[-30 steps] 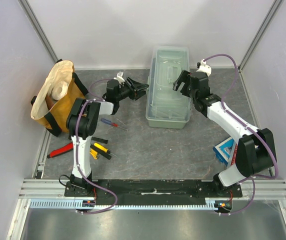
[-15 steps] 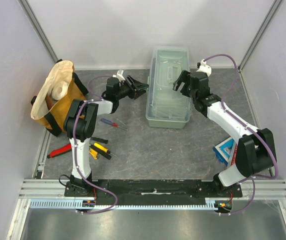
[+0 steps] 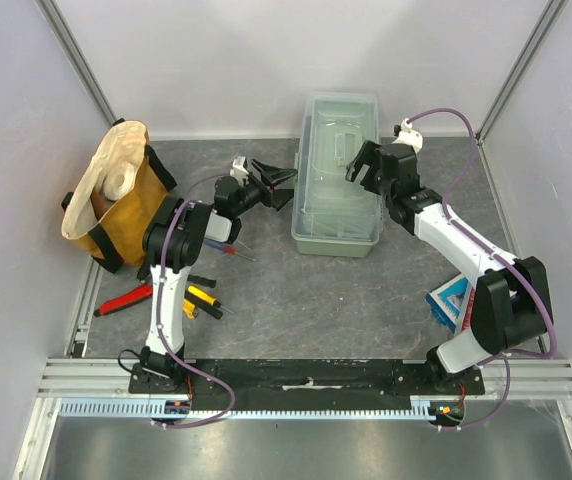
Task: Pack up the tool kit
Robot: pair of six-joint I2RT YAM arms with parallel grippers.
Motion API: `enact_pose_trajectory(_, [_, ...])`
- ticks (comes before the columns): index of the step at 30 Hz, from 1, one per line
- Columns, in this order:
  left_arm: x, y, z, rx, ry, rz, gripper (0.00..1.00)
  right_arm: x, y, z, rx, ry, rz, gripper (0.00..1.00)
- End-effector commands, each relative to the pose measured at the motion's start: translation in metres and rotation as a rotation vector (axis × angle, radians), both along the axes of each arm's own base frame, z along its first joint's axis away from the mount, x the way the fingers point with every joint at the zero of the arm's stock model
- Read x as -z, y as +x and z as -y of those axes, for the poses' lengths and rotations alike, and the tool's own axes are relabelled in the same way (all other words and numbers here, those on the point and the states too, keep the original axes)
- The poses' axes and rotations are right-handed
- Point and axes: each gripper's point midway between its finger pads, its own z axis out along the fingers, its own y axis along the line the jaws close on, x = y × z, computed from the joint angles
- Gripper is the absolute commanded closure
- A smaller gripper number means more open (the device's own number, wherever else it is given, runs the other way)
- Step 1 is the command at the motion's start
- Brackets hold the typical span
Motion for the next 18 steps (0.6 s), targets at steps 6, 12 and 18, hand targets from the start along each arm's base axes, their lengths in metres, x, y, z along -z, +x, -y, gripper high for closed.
enact_pose_trajectory(6, [-0.072, -0.075, 0.064, 0.319, -0.156, 0.233, 0.1, 0.123, -0.076, -0.03, -0.221, -0.094, -0.445, 0.09])
enact_pose_trajectory(12, [-0.077, -0.077, 0.069, 0.348, -0.123, 0.264, 0.37, 0.125, -0.077, -0.029, -0.219, -0.097, -0.452, 0.09])
enact_pose_trajectory(18, [-0.082, -0.075, 0.07, 0.366, -0.131, 0.268, 0.57, 0.124, -0.076, -0.03, -0.219, -0.097, -0.45, 0.09])
